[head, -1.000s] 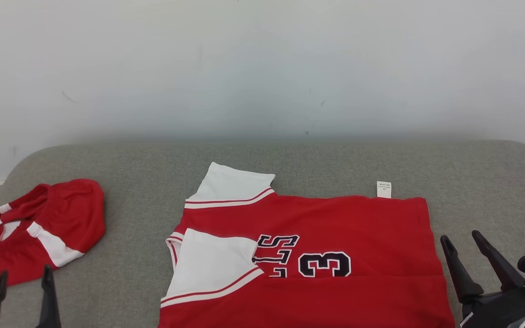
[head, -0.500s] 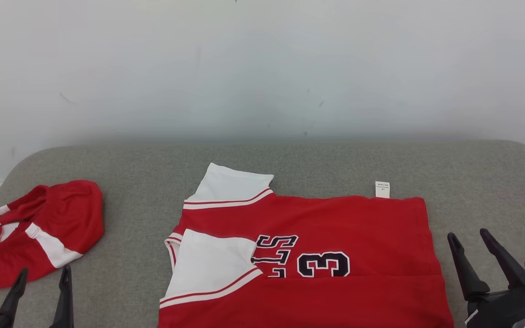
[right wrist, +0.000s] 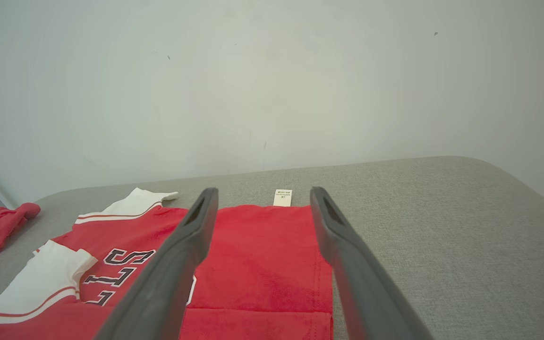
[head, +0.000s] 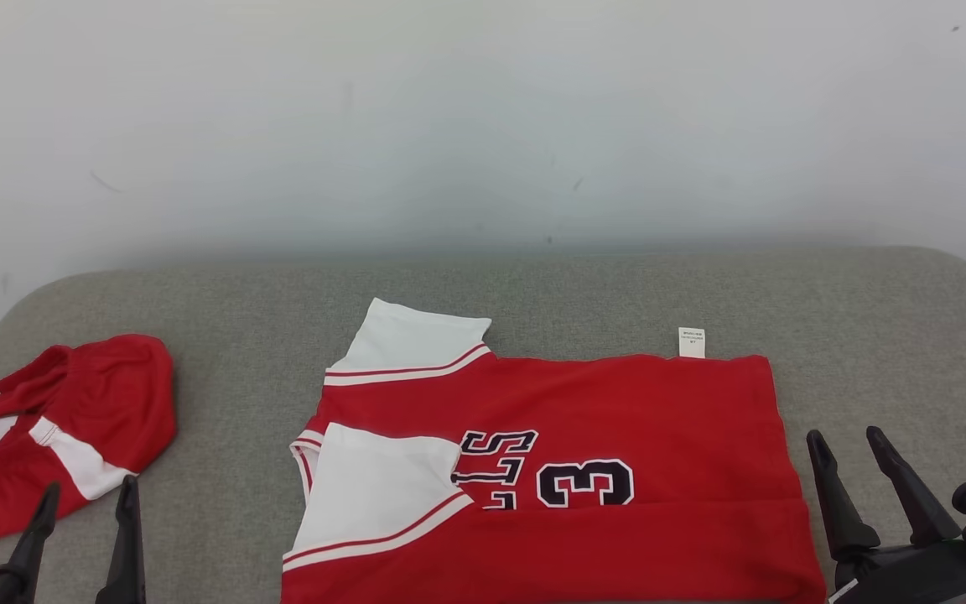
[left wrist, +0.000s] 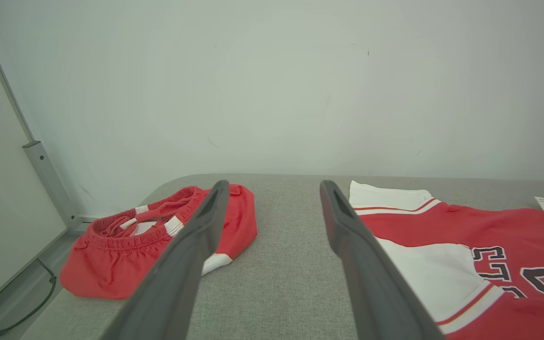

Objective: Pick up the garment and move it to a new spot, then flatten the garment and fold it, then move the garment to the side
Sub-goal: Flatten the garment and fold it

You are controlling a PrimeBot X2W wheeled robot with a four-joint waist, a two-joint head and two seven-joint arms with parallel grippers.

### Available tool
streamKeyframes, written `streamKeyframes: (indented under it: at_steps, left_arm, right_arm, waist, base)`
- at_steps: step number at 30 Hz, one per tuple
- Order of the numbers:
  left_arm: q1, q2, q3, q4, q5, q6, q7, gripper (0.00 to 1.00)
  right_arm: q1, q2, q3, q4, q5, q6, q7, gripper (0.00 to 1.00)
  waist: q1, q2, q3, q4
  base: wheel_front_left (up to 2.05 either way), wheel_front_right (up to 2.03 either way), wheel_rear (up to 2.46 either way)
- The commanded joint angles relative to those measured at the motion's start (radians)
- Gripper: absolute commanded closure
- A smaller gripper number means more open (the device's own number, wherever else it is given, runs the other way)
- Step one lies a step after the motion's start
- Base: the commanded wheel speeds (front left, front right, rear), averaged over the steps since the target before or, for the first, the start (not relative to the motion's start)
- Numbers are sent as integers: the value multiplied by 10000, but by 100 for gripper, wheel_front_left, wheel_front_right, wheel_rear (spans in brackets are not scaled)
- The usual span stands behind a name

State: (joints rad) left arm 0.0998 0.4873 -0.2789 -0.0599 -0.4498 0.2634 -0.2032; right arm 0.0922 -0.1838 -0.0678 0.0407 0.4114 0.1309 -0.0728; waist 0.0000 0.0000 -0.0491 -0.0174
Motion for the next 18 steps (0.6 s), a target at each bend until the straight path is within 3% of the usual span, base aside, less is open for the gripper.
streamKeyframes:
  at_steps: [1, 18]
  left_arm:
    - [-124, 16, 33, 37, -27, 8, -50, 0]
    - [-333, 146, -233, 85, 115, 19, 201, 0]
  right_arm:
    - [-47, 30, 33, -41, 37, -5, -56, 0]
    - [-158, 262, 104, -206, -433, -4, 175, 0]
  waist:
    - [0, 0, 11, -18]
    - [0, 0, 71, 64]
  base:
    - [0, 0, 0]
    - [0, 0, 0]
